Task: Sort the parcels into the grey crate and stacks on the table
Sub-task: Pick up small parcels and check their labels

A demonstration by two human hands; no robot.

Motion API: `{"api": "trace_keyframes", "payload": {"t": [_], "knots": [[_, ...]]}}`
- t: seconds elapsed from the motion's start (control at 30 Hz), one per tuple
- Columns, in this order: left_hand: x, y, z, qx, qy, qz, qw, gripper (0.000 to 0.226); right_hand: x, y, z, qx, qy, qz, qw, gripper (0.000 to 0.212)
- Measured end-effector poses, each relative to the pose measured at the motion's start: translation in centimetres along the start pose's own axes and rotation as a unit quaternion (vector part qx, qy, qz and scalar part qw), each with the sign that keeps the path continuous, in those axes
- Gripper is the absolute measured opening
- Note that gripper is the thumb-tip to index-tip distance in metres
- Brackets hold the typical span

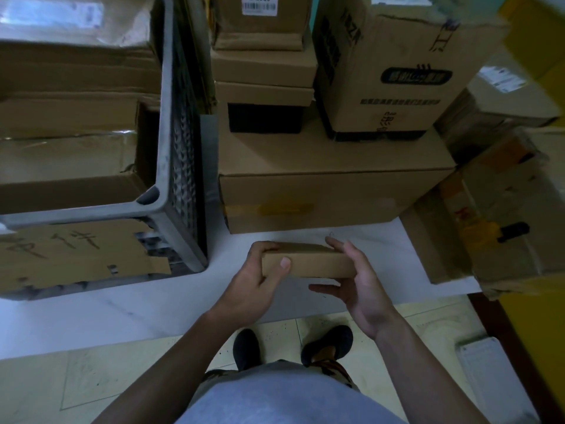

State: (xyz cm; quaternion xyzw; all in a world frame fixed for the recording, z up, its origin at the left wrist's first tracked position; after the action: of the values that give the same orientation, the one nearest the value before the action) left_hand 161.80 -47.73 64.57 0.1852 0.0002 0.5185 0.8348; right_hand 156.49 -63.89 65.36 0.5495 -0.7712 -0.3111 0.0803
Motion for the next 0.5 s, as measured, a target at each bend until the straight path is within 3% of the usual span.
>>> {"api": "trace_keyframes", "payload": {"t": [0.1,0.23,0.4,0.5], "knots": [[-0.1,0.4,0.4,-0.044,-0.005,-0.047,0.998,0.047,0.6,0.1,0.7,-0.037,-0.024,0.012,0.999,0.062],[-1.0,1.1,1.0,-0.105,-0.026,-0.109,0.988,0.063,2.5,-0.2,2.0,-0.070,0.002,0.096,0.993,0.071],[-0.9,1.5,0.0,0.008,0.143,-0.108,0.984,0.071,2.6,0.5,2.3,-0.020,0.022,0.109,0.994,0.077],[-0.8,1.2,-1.2,0.051,0.144,-0.080,0.985,0.085,2.4,0.9,2.3,0.007,0.035,0.091,0.995,0.077]]}}
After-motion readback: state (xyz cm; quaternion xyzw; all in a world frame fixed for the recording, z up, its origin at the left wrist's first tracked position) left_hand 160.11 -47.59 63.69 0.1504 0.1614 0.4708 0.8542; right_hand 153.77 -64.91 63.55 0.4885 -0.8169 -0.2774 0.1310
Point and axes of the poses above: each hand's wrist, its own y-axis away from the middle knuckle, its own x-axis out of the back of the hand, z = x × y, the point moved 10 cm from there along -y, towards the middle knuckle, and after that the axes turned 2 degrees about z, right-handed, at the moved point
